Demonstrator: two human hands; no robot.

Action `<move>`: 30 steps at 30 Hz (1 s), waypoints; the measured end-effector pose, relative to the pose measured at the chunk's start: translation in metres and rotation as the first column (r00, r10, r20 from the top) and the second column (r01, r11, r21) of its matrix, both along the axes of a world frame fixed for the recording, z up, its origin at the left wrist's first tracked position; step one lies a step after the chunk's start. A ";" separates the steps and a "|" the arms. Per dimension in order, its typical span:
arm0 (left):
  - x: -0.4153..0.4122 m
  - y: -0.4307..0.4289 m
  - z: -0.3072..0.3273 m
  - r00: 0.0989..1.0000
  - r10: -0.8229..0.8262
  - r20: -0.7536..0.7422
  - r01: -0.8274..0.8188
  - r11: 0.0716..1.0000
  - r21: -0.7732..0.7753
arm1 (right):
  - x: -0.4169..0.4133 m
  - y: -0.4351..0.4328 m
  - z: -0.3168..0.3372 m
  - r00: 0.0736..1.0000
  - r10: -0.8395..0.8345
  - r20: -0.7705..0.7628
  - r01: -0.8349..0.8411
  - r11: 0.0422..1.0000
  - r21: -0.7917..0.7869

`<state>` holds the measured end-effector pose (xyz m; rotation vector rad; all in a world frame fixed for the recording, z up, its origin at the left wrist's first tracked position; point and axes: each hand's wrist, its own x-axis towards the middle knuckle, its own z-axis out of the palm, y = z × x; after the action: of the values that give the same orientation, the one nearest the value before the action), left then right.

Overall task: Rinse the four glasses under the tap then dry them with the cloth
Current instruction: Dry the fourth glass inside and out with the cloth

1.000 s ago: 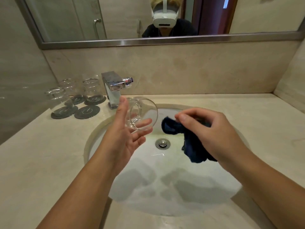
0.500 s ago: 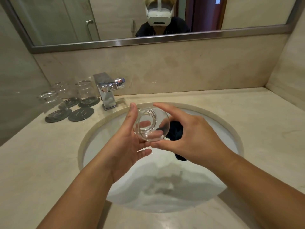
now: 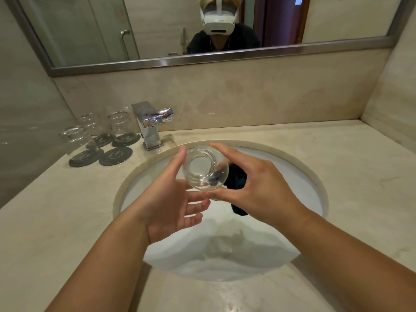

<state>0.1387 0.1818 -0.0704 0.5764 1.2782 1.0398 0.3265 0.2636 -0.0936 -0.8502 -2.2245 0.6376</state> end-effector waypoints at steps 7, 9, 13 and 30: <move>-0.005 -0.008 0.014 0.998 0.052 -0.040 -0.053 0.998 -0.031 | -0.009 -0.005 0.003 0.997 -0.061 0.051 0.055 0.991 0.120; -0.010 -0.011 0.018 0.998 0.064 -0.024 -0.065 0.998 -0.025 | -0.015 -0.007 0.005 0.996 -0.057 0.066 0.048 0.991 0.125; -0.025 -0.017 0.023 0.991 0.114 -0.069 -0.114 0.993 0.002 | -0.030 -0.010 0.014 0.997 -0.019 0.080 0.011 0.995 0.098; -0.150 -0.010 0.021 0.378 0.634 -0.674 -0.500 0.753 0.428 | -0.112 0.011 0.024 0.997 0.081 0.021 -0.081 0.997 0.017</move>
<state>-0.0115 0.1721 -0.0493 0.7839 2.3475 1.5570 0.2145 0.2743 -0.0693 -0.7637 -2.2889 0.6485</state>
